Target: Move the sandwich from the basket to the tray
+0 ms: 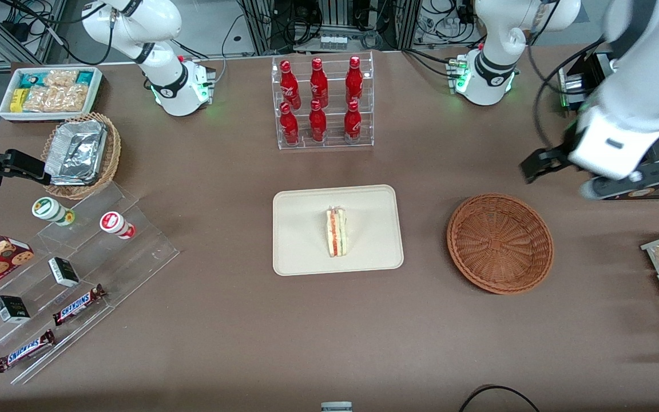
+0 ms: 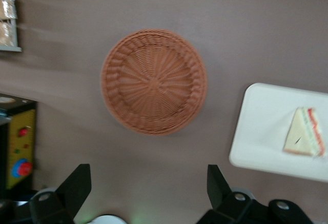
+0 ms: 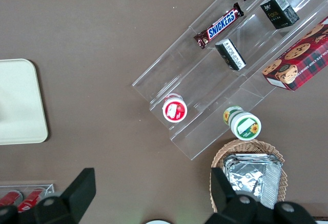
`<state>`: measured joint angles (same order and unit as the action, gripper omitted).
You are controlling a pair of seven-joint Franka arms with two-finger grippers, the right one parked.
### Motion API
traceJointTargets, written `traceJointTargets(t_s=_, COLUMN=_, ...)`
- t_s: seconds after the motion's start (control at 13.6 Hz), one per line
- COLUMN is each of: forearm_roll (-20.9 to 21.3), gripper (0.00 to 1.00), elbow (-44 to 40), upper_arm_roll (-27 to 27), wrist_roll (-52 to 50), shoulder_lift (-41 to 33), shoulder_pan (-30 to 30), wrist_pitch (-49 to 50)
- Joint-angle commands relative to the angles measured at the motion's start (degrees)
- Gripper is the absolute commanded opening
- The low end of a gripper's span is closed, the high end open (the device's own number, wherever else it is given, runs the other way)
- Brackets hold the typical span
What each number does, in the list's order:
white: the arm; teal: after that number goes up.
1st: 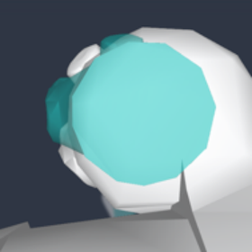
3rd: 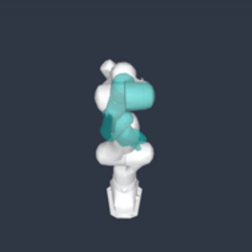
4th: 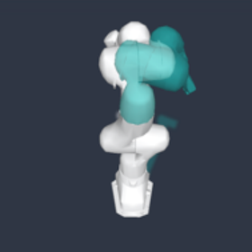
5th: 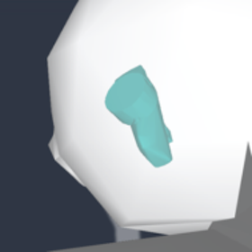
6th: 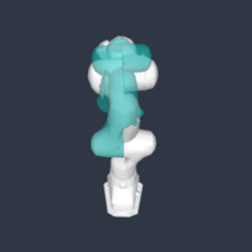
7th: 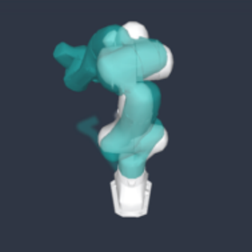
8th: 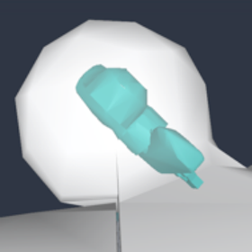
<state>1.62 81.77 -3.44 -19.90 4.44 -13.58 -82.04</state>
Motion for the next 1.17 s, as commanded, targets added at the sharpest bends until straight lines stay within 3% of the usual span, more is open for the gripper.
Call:
traceJointTargets(t_s=0.0, forearm_roll=-1.88, gripper=1.0, elbow=3.83, upper_arm_roll=0.63, wrist_roll=10.19, shoulder_lift=-4.34, shoulder_pan=4.87, wrist_pitch=1.27)
traceJointTargets(t_s=0.37, forearm_roll=-2.84, gripper=1.0, elbow=7.27, upper_arm_roll=0.54, wrist_roll=21.29, shoulder_lift=-7.87, shoulder_pan=9.8, wrist_pitch=1.09)
traceJointTargets(t_s=0.95, forearm_roll=-3.02, gripper=1.0, elbow=2.08, upper_arm_roll=0.98, wrist_roll=21.04, shoulder_lift=-4.09, shoulder_pan=10.77, wrist_pitch=0.21)
traceJointTargets(t_s=1.1, forearm_roll=-2.5, gripper=1.0, elbow=2.08, upper_arm_roll=6.04, wrist_roll=20.69, shoulder_lift=-3.92, shoulder_pan=14.79, wrist_pitch=0.21)
